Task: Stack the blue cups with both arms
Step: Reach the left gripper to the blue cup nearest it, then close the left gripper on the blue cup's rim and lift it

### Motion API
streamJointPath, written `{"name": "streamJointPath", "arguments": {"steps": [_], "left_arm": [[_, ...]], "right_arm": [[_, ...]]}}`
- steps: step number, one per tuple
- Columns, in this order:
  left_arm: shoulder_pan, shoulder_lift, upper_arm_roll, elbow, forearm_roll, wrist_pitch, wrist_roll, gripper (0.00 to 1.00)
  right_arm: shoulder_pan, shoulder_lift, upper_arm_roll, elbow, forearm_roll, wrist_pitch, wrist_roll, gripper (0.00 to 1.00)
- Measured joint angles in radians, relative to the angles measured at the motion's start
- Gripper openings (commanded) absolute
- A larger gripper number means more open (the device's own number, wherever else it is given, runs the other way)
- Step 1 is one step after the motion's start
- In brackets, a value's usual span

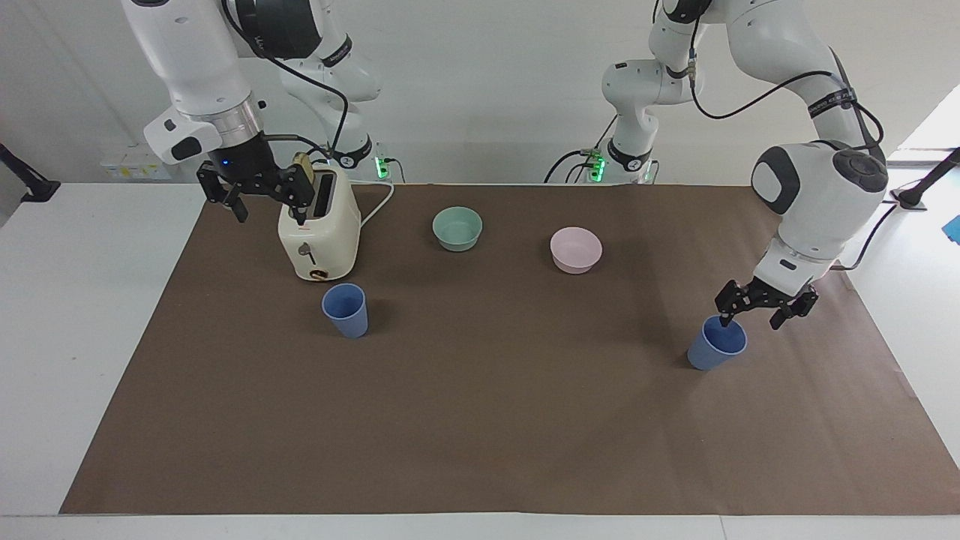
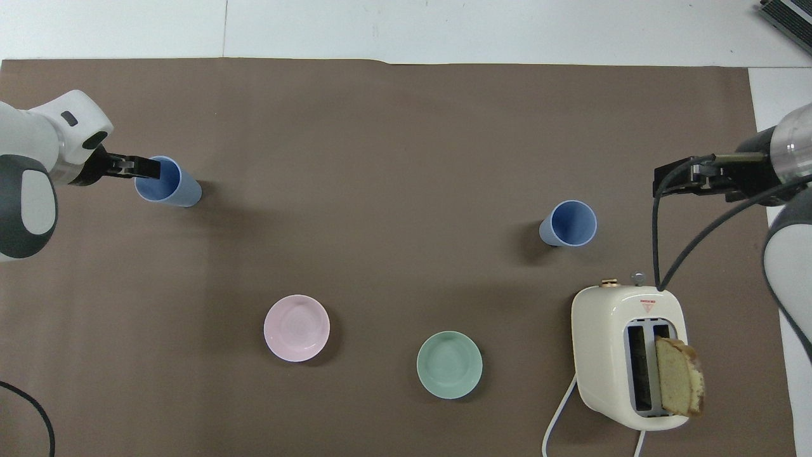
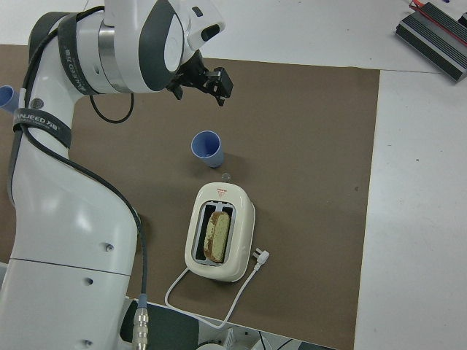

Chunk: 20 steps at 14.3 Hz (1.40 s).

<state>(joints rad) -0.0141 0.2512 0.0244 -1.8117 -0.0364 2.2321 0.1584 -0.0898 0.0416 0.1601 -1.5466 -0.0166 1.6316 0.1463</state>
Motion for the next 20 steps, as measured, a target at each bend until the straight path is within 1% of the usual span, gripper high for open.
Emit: {"name": "streamJointPath", "arguments": {"steps": [3,6,8,9,10,11,12,13,14,20], "left_arm": [[0.018,0.033,0.001,0.0,0.0,0.029,0.0,1.0],[0.023,0.056,0.0,-0.002,-0.007,0.034,0.0,0.83],[0.023,0.063,-0.001,-0.017,-0.034,0.049,-0.001,0.75],[0.023,0.063,-0.001,-0.03,-0.041,0.052,-0.001,0.67],[0.023,0.063,-0.001,-0.039,-0.043,0.053,-0.001,0.56],[0.023,0.061,0.0,-0.049,-0.043,0.053,-0.001,0.42],[0.023,0.059,0.0,-0.058,-0.043,0.053,-0.001,0.25],[0.023,0.056,0.0,-0.064,-0.043,0.053,-0.001,0.06],[0.023,0.053,0.0,-0.068,-0.043,0.053,-0.001,0.0],[0.021,0.026,-0.014,-0.062,-0.048,0.034,-0.01,0.0]], "right_arm": [[0.0,-0.002,0.0,-0.009,0.0,0.0,0.0,1.0],[-0.001,-0.014,0.0,-0.029,0.0,0.0,0.0,1.0],[-0.001,-0.021,0.0,-0.04,0.0,0.001,0.0,1.0],[-0.001,-0.023,0.0,-0.042,0.0,0.001,0.0,1.0],[-0.001,-0.023,0.0,-0.044,0.0,0.001,0.0,1.0],[-0.001,-0.024,0.0,-0.045,0.0,0.002,0.0,1.0],[-0.001,-0.024,0.0,-0.046,0.0,0.002,0.0,1.0],[-0.001,-0.024,0.0,-0.047,0.0,0.003,0.0,1.0],[-0.002,-0.024,0.0,-0.047,0.0,0.003,0.0,1.0],[-0.002,-0.028,0.0,-0.05,0.0,0.004,0.0,1.0]]}}
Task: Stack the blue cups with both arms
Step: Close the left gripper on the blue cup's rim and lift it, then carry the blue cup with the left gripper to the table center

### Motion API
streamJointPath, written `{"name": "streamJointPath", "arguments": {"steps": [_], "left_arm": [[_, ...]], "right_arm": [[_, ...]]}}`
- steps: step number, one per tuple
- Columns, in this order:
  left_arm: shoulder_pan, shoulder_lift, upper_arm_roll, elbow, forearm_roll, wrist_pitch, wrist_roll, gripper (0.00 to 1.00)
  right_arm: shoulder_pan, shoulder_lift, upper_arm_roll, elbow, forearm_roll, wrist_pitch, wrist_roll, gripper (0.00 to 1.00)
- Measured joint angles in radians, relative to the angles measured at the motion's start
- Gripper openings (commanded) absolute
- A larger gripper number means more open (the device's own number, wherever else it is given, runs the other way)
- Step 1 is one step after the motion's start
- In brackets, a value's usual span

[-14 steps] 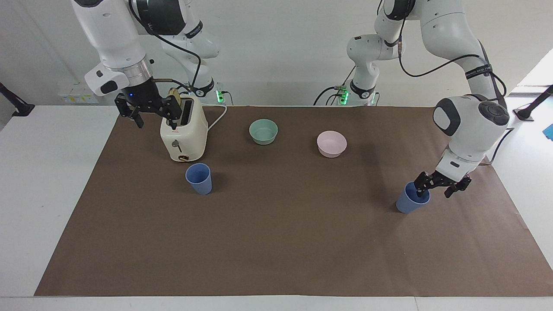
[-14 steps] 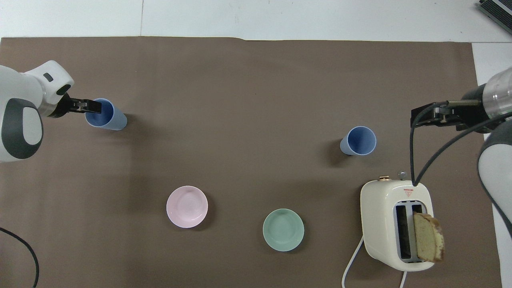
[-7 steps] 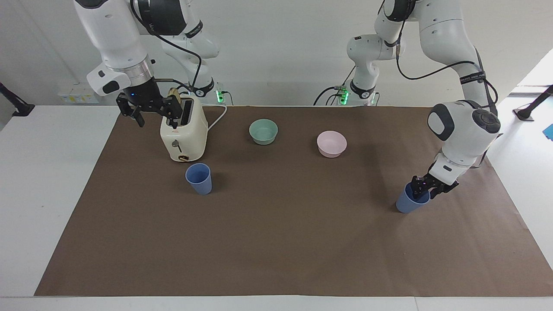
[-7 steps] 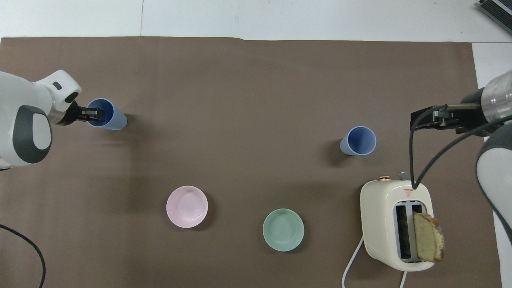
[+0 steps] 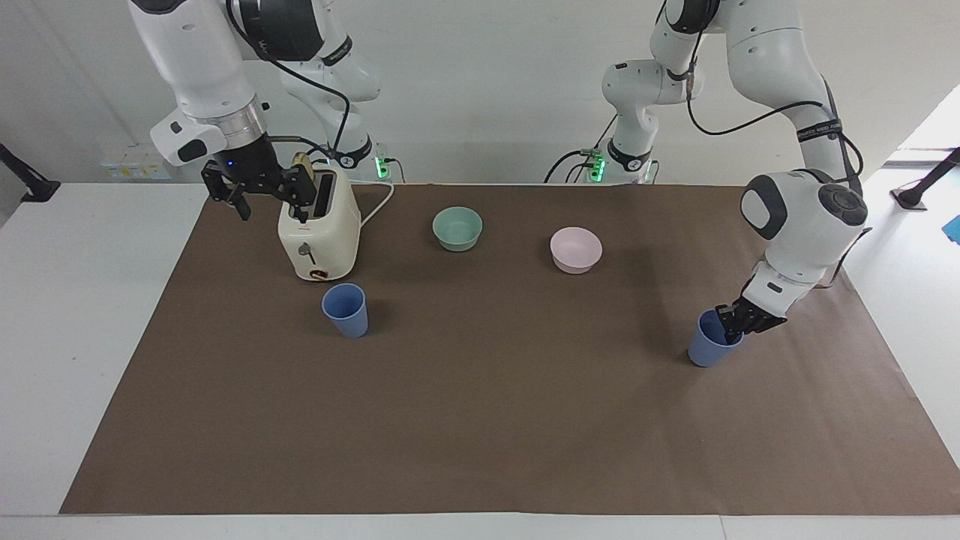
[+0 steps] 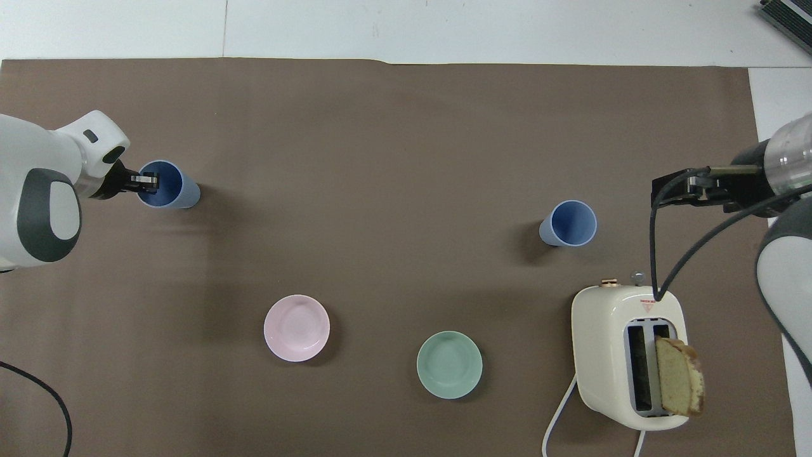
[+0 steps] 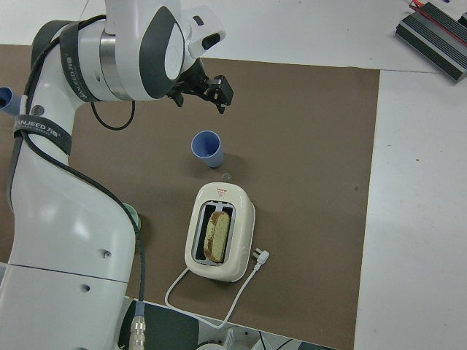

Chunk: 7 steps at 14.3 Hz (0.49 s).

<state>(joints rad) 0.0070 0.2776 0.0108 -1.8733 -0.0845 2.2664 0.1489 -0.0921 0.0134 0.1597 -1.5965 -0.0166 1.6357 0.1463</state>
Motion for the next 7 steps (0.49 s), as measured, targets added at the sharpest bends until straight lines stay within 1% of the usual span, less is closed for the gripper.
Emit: {"name": "streamJointPath", "arguments": {"steps": [2,3,5,7], "left_arm": [[-0.014,-0.029,-0.013,0.019,0.0,-0.048,-0.041,0.0],[-0.04,-0.044,-0.017,0.026,0.0,-0.061,-0.08,0.0],[-0.131,-0.06,-0.021,0.027,0.0,-0.063,-0.196,0.0],[-0.232,-0.059,-0.023,0.027,0.0,-0.061,-0.298,0.0]], "right_arm": [[-0.001,0.0,0.0,-0.001,0.0,0.0,0.0,1.0],[-0.001,0.0,0.0,-0.001,0.0,0.0,0.0,1.0],[-0.001,-0.001,0.0,-0.001,0.0,0.0,0.0,1.0],[-0.001,-0.001,0.0,-0.001,0.0,0.0,0.0,1.0]]}}
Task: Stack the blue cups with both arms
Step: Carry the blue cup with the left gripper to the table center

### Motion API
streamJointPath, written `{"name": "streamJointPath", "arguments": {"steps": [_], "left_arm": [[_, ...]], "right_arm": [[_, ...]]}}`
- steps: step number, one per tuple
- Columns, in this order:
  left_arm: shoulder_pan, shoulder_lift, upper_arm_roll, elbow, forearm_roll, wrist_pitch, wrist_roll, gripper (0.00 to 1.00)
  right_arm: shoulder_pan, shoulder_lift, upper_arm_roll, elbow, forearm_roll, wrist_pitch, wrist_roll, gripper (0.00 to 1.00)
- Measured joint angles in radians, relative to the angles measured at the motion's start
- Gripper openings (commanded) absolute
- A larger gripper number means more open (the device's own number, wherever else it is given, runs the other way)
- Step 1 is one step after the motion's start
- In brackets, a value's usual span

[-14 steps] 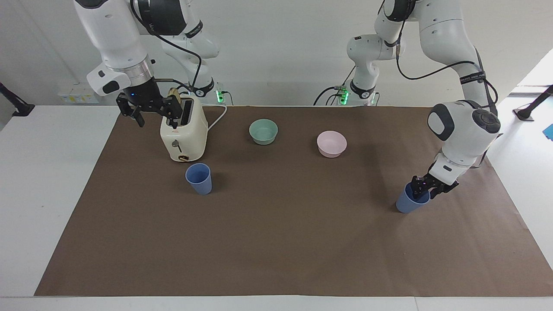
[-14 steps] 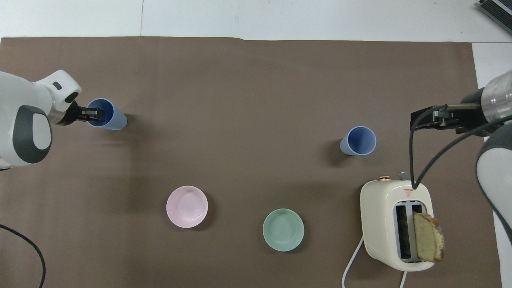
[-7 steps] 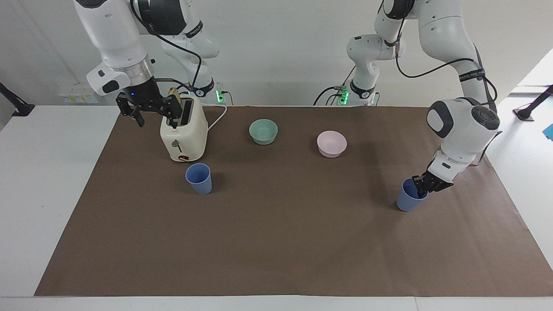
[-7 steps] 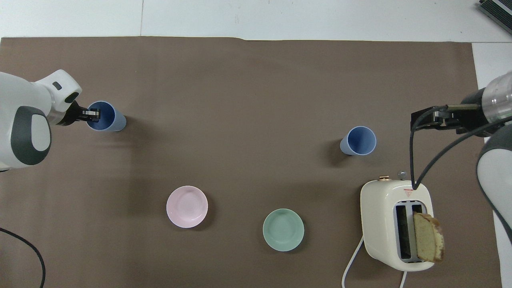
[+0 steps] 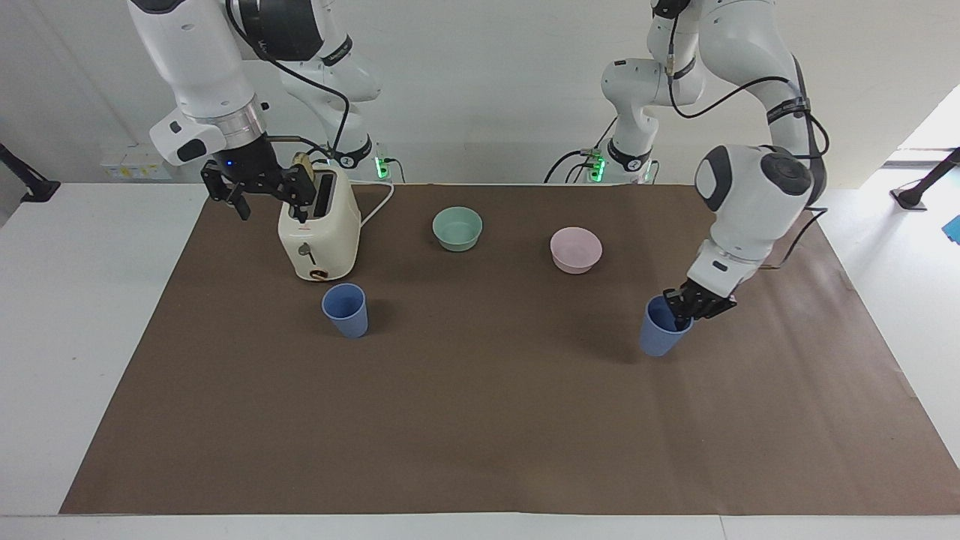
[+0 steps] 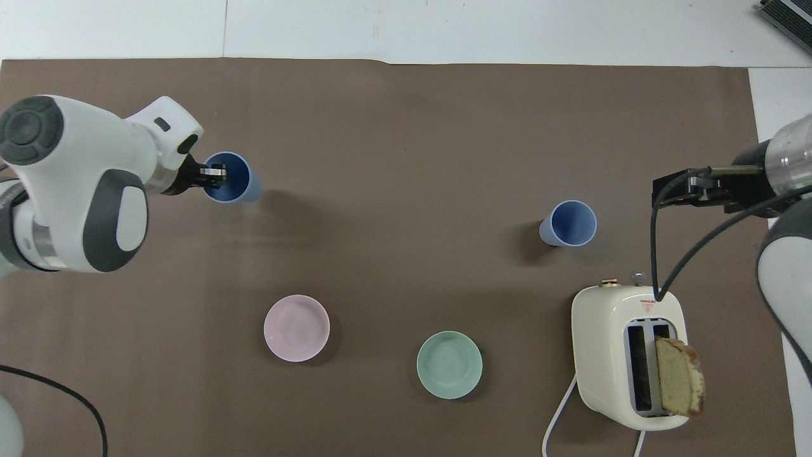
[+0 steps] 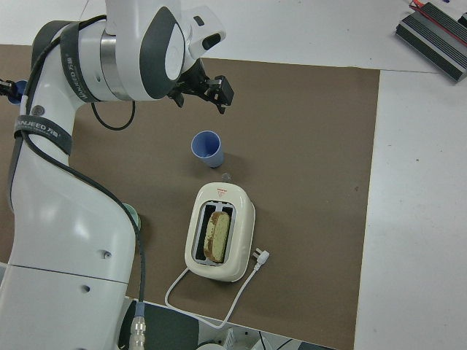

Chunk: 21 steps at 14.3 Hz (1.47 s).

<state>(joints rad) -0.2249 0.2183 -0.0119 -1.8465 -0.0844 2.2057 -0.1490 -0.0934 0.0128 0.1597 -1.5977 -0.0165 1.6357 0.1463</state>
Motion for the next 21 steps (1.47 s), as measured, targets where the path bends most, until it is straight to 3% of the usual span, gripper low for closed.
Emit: {"name": "streamJointPath", "arguments": {"steps": [7,11,13,15,16,18,21], "left_arm": [[-0.274,0.025,-0.003,-0.04,0.0,0.089,-0.335,0.0],[-0.361,0.039,-0.004,-0.077,0.0,0.145,-0.407,0.0],[-0.373,0.048,-0.003,-0.078,0.0,0.15,-0.411,0.61],[-0.372,0.05,0.003,-0.078,0.0,0.154,-0.411,0.76],[-0.371,0.05,0.006,-0.077,0.0,0.155,-0.411,0.91],[-0.369,0.049,0.014,-0.073,0.0,0.156,-0.407,1.0],[-0.349,0.031,0.032,-0.064,0.001,0.155,-0.375,1.0]], "right_arm": [[-0.005,0.0,0.0,-0.004,0.0,0.0,0.0,1.0],[-0.018,0.0,-0.001,-0.014,0.0,0.0,0.0,1.0],[-0.018,-0.001,-0.001,-0.015,0.0,0.0,0.0,1.0],[-0.018,-0.001,-0.001,-0.015,0.0,0.002,0.0,1.0],[-0.018,-0.001,-0.001,-0.016,0.0,0.007,0.0,1.0],[-0.017,-0.002,-0.001,-0.03,0.001,0.017,0.0,1.0],[-0.015,0.001,0.001,-0.127,0.001,0.127,0.0,1.0]]}}
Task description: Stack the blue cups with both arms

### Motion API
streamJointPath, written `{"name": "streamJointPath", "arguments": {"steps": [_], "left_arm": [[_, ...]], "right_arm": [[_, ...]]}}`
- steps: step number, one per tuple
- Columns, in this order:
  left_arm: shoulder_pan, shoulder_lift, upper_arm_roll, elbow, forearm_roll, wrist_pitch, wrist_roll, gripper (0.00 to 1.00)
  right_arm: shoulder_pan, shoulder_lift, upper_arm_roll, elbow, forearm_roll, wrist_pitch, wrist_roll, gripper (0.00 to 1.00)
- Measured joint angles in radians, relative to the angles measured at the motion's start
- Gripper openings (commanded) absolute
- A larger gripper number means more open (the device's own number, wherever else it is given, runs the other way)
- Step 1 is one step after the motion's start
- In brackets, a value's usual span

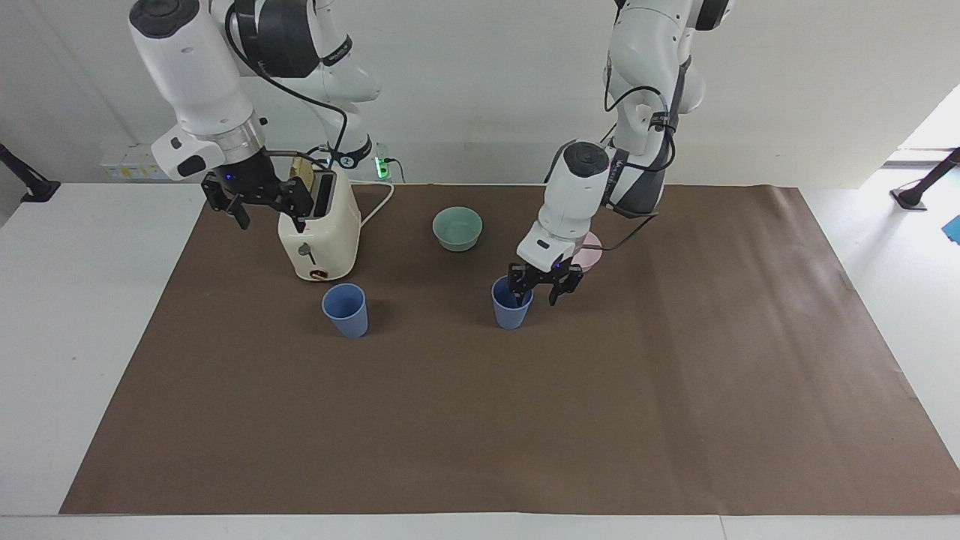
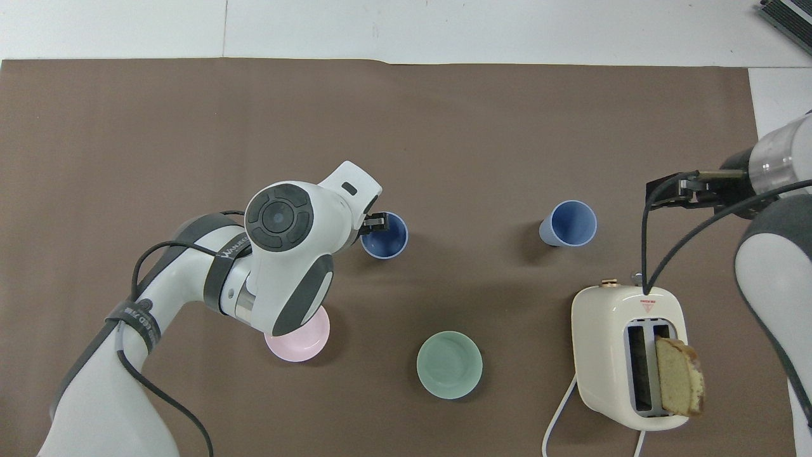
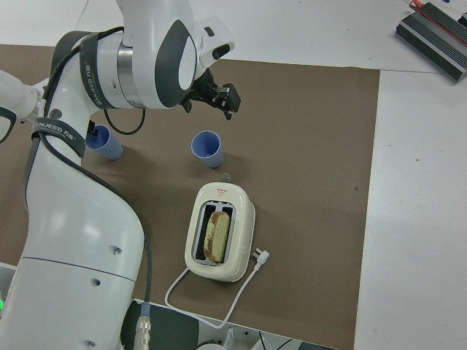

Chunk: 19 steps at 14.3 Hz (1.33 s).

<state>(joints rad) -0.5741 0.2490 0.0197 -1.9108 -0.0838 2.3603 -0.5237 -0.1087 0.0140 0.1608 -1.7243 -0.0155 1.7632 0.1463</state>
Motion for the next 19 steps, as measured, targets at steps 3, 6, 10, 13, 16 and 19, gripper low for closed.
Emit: {"name": "streamJointPath", "arguments": {"steps": [3,6,10,13,16,19], "left_arm": [[0.069,-0.055,0.004,0.008,0.0,-0.058,0.095,1.0],[0.171,-0.156,0.008,0.014,0.001,-0.188,0.245,1.0],[0.319,-0.274,0.011,0.036,0.024,-0.343,0.45,1.0],[0.394,-0.288,0.012,0.132,0.044,-0.456,0.538,1.0],[0.426,-0.283,0.011,0.218,0.05,-0.552,0.554,1.0],[0.465,-0.261,0.012,0.336,0.052,-0.704,0.592,1.0]], "right_arm": [[0.003,0.027,0.001,-0.124,0.0,0.13,0.0,1.0],[0.017,0.078,0.001,-0.198,0.0,0.234,0.0,1.0],[0.026,0.139,0.001,-0.285,0.0,0.379,0.0,0.88],[0.026,0.169,0.0,-0.306,0.0,0.429,0.0,0.0],[0.026,0.169,0.001,-0.305,0.0,0.431,0.0,0.0],[0.029,0.169,0.005,-0.293,0.0,0.431,0.0,0.0]]}}
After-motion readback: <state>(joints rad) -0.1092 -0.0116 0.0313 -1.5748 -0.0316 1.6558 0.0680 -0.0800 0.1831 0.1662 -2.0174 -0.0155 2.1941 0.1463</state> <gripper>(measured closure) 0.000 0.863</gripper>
